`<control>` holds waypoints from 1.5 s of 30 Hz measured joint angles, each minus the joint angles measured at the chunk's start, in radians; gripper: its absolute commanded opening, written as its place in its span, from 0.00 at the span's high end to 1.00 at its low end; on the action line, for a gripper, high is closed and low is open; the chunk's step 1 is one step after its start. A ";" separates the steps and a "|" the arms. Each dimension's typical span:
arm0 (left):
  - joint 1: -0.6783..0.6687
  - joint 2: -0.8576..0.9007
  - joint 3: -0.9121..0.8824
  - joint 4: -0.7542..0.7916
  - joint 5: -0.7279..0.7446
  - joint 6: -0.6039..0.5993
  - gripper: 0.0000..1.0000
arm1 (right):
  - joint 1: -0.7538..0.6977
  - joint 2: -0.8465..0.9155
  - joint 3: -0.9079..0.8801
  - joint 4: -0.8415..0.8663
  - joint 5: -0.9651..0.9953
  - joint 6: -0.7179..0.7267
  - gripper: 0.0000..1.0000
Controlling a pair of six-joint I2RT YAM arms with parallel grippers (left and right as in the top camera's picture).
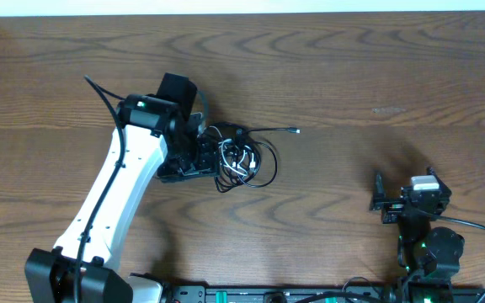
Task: Untangle cables
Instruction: 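Swing the right gripper up and toward the cable bundle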
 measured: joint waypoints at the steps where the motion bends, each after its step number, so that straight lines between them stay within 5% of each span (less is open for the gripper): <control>1: -0.006 0.000 0.000 0.006 0.000 0.000 0.30 | 0.000 0.000 0.000 0.010 -0.034 0.036 0.01; 6: -0.025 0.000 0.000 0.016 0.000 0.000 0.30 | 0.000 0.000 0.000 0.024 -0.247 0.301 0.01; 19: -0.025 0.000 0.000 0.035 0.000 -0.003 0.31 | 0.000 0.098 0.000 0.023 -0.548 0.549 0.01; 24: -0.025 0.000 0.000 0.037 0.000 -0.003 0.31 | 0.000 0.167 0.073 -0.021 -0.655 0.573 0.01; 30: -0.025 0.000 0.000 0.052 0.001 -0.003 0.31 | 0.000 0.290 0.378 -0.080 -0.705 0.570 0.01; 36: -0.025 0.000 0.000 0.087 0.000 -0.003 0.31 | 0.000 0.468 0.697 -0.230 -0.789 0.549 0.01; 45: -0.025 0.000 0.000 0.103 0.000 -0.003 0.33 | 0.000 0.674 0.893 -0.497 -0.945 0.467 0.01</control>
